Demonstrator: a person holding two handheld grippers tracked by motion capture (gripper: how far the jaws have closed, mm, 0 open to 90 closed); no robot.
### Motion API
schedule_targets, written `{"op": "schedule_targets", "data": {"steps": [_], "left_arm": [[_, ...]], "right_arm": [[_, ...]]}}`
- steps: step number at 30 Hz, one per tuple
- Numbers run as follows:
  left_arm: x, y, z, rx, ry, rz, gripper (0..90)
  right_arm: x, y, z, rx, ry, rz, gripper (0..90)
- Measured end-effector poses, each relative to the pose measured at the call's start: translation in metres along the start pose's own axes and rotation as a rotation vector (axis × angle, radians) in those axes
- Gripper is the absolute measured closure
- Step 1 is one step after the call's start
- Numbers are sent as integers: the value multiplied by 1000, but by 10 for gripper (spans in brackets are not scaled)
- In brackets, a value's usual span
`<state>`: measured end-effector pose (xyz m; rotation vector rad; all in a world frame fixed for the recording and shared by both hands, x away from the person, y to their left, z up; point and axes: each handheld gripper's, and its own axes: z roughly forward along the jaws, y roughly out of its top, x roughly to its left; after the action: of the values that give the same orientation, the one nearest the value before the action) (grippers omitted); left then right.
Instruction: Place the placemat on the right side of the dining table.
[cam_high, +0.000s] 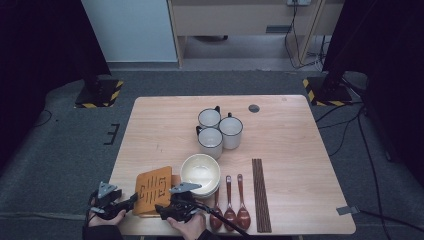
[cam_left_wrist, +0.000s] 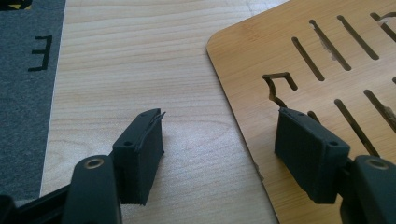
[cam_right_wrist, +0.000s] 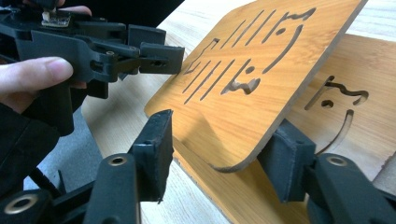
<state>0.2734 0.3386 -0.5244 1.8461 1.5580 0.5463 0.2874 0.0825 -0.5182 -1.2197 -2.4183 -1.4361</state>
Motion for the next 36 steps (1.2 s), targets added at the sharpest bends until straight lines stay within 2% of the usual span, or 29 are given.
{"op": "schedule_targets", "data": {"steps": [2, 6, 10, 15, 17, 23, 27, 36], "left_arm": [[0, 0, 0, 0, 2, -1, 317], [0, 0, 0, 0, 1, 0, 320], [0, 0, 0, -2, -1, -1, 322], [0, 0, 0, -3, 0, 0, 327], [0, 0, 0, -3, 0, 0, 328], [0, 0, -1, -10, 6, 3, 325], [2, 2, -5, -57, 16, -19, 282], [3, 4, -12, -158, 2, -47, 240]], "right_arm": [[0, 0, 0, -7, -7, 5, 463], [-1, 0, -2, -23, -24, 13, 524], [-2, 0, -3, -27, -12, 39, 555], [-2, 1, -2, -27, -12, 48, 544], [-2, 1, -2, -31, -16, 48, 564], [-2, 3, -8, -63, 44, 93, 657], [-2, 3, -10, -64, 52, 91, 703], [-2, 2, -13, -61, 92, 85, 772]]}}
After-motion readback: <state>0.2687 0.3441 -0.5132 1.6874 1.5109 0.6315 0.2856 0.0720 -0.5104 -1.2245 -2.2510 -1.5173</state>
